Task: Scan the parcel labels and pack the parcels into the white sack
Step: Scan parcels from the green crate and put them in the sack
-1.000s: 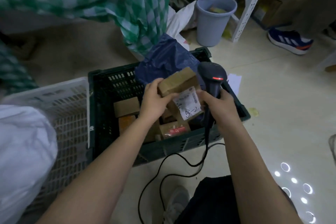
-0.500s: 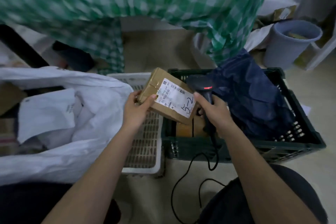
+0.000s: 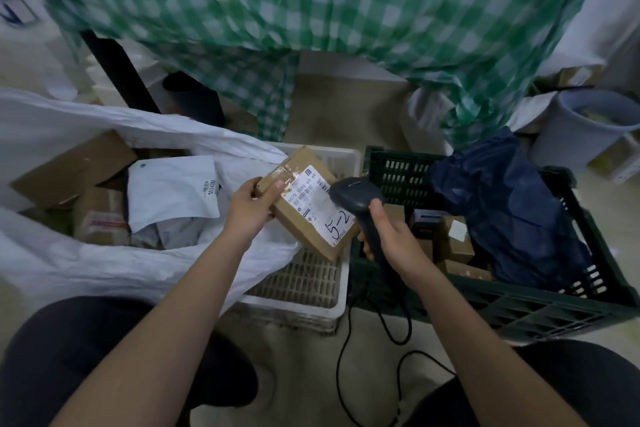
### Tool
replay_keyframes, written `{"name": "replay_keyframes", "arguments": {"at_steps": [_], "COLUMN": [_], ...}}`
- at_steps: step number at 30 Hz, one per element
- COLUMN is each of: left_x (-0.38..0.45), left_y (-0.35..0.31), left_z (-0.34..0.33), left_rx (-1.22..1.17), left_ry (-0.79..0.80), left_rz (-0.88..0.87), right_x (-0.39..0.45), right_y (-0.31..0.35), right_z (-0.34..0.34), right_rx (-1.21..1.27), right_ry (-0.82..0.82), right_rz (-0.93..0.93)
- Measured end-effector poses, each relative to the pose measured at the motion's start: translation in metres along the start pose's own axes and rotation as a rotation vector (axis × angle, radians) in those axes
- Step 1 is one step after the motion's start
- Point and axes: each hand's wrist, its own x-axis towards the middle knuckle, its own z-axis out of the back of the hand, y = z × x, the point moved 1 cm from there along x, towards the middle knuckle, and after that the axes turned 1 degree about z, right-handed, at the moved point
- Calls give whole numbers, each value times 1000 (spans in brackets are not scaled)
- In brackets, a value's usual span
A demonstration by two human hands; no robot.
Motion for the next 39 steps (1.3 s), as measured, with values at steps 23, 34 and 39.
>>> {"name": "replay_keyframes", "arguments": {"at_steps": [23,34,39], "left_x": [-2,-4,-9], "left_y": [-26,-30,-35], "left_z": [29,38,49], "left_rx": [64,72,46], "left_ry": [-6,-5,-35], "left_rz": [-38,-50,-55], "right_x": [-49,-49,-46], "right_y": [20,32,37], "right_z": [-31,-32,-40], "right_rx": [-213,-288,-199], "right_ry": [-24,-29,-15], "right_rz": [244,273,277]}}
